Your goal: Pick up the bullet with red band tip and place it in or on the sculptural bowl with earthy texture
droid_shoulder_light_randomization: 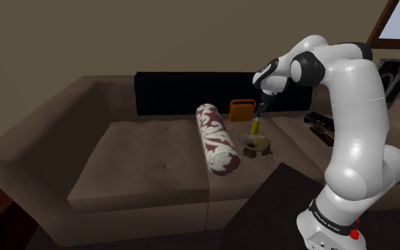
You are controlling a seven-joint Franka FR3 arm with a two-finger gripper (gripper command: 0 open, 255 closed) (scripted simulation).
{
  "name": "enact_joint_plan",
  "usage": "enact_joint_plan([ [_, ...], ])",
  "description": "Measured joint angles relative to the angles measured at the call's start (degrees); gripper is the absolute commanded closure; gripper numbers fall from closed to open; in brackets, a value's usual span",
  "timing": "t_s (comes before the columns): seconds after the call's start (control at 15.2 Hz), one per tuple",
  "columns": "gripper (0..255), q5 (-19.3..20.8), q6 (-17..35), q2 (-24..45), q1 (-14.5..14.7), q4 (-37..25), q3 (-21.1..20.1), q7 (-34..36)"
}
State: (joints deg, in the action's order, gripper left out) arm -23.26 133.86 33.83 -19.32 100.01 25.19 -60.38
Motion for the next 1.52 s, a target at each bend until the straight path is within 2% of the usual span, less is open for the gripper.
enact_joint_plan([
  [0.33, 0, -0.1, 0.1, 0.1, 0.0, 0.0, -0.1, 0.0],
  [0.4, 255, -0.1, 0.1, 0.1, 0.0, 0.0, -0.1, 0.0],
  [1.06, 255, -0.1, 0.1, 0.1, 0.0, 0.0, -0.1, 0.0],
  [1.52, 255, 1.6, -3.0, -2.5, 0.7, -0.6, 1.1, 1.2],
])
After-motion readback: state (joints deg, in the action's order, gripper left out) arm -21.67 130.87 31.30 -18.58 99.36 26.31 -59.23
